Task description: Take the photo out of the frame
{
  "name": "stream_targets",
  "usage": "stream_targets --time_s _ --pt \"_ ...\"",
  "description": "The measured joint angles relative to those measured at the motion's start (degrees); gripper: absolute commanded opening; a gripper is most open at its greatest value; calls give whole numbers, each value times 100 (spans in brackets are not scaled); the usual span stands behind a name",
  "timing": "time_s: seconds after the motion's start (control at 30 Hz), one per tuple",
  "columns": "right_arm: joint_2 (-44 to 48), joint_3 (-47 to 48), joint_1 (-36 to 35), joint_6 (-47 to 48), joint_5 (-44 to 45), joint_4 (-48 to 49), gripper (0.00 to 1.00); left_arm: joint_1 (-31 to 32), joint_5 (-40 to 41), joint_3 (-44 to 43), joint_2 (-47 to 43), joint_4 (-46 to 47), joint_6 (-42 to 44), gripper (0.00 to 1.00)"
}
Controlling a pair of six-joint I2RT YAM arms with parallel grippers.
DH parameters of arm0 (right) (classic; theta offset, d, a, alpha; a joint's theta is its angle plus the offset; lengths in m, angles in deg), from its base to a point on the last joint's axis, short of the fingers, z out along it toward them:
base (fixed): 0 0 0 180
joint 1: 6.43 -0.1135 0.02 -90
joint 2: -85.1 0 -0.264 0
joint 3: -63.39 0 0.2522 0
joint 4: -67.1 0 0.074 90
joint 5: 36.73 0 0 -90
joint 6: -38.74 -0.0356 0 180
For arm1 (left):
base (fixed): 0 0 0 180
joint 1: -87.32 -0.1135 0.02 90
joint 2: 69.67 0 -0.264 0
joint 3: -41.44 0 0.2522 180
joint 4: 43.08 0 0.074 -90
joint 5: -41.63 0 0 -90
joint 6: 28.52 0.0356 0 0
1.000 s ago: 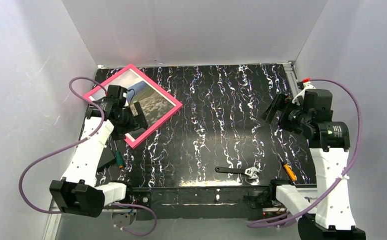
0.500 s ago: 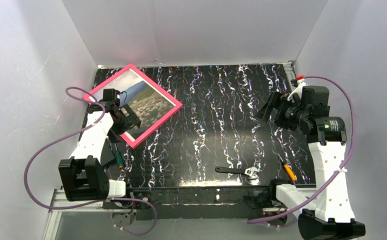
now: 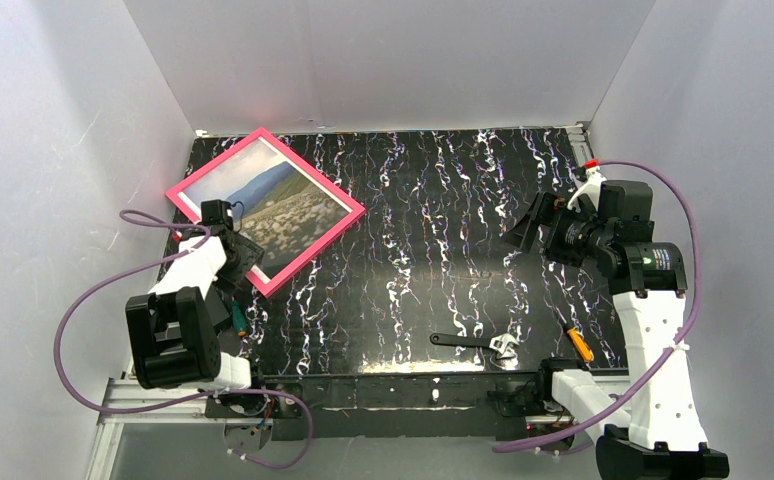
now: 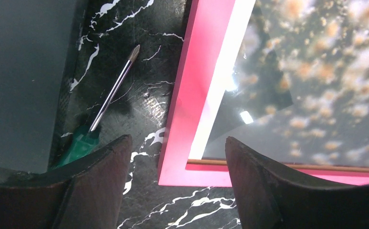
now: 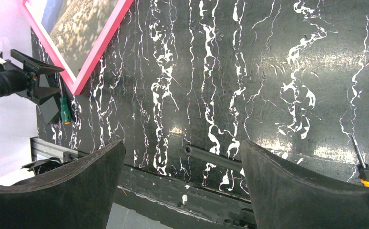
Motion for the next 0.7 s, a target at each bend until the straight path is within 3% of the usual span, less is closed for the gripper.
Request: stream_targets --time_s 0.47,0.57,0.67,0.7 --pt "72 -271 0 -44 -79 57 98 -74 -144 586 109 678 -457 37" --pt "46 -317 0 -44 -94 90 98 -74 -201 623 109 796 -501 23" --pt "42 -422 -13 -55 -109 129 98 -74 -258 623 103 846 -435 0" --pt "42 -476 -70 -63 -96 160 98 -72 -282 619 92 846 -334 0"
